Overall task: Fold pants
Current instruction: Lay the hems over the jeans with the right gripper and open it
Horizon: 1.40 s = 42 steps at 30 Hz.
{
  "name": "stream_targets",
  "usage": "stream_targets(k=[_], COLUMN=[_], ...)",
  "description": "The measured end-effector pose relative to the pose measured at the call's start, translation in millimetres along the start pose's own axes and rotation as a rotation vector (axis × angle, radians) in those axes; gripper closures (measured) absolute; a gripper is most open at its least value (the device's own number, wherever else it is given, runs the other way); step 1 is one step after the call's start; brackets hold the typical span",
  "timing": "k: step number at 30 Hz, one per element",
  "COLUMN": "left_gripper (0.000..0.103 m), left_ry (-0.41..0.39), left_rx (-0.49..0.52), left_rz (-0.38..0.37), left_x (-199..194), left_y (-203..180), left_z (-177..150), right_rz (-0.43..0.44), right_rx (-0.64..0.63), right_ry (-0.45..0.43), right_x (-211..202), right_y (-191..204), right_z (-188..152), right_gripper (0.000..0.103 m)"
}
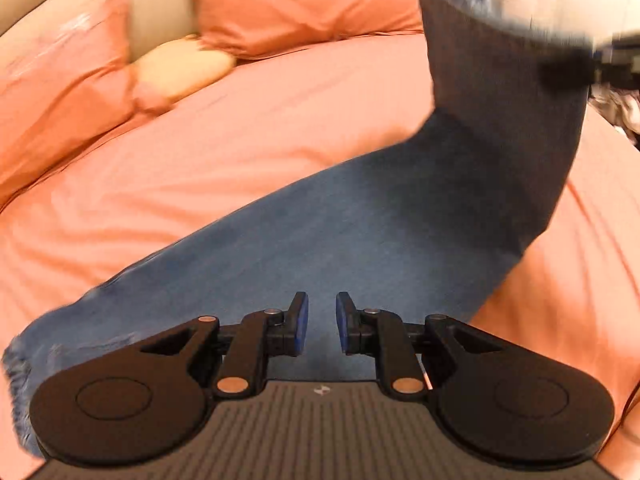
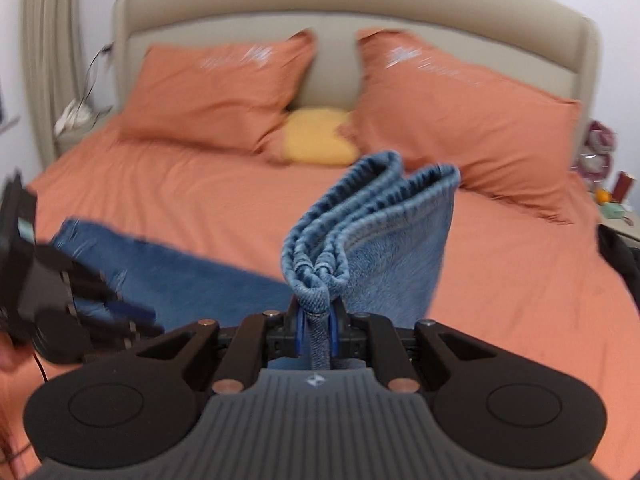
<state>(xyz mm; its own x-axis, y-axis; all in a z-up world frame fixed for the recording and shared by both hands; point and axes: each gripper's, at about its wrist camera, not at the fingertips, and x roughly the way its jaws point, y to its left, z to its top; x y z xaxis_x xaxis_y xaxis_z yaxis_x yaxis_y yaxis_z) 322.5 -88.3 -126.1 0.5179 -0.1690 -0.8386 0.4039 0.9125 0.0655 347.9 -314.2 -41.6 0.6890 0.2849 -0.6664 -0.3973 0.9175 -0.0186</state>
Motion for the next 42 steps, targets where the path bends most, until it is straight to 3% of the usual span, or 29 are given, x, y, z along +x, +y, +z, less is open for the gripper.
stream_targets(k=[10,14,17,21,22,27,30,33,39,42], left_gripper=[0.08,0.08,0.08,0.08,0.078,0.074,0.073,0.073,0.074,0.074], left_ry=[-0.008,0.017,0.044,0.06,0.059,0.057,0.057,0.055,0.035,0.033], left_rx=[-0.134,-0.173,-0.159,-0.17,-0.176,-0.187,-0.187,-0.196,-0.244,-0.264], left_rz=[0.006,-0.003,0.019,0.005,-0.004,-0.023,-0.028,-0.046,-0.142,-0.175], left_x=[-30,-25,-16,-10,-9,-3,-5,-9,-7,2], left_y=[80,97,100,105,107,108,106,106,106,100], left_z=[-47,-65,-72,-74,-74,-69,-69,-69,-63,-56], right_rz=[0.12,0.084,0.072,0.123,0.143,0.116,0.095,0.116,0.236,0.251], right_rx=[-0.02,-0.07,-0.091,-0.049,-0.022,0.034,0.101,0.136,0.11,0.095], right_ry=[0.2,0.293,0.327,0.383,0.379,0.398,0.463,0.455,0.412,0.415], right_x=[114,160,170,167,165,186,210,213,172,169], right_y=[127,153,158,153,151,149,146,140,130,132], right_z=[-39,-64,-74,-57,-51,-31,-36,-42,-37,-38], right_gripper=[0.095,0.094,0.091,0.06,0.059,0.063,0.081,0.09,0.092,0.092])
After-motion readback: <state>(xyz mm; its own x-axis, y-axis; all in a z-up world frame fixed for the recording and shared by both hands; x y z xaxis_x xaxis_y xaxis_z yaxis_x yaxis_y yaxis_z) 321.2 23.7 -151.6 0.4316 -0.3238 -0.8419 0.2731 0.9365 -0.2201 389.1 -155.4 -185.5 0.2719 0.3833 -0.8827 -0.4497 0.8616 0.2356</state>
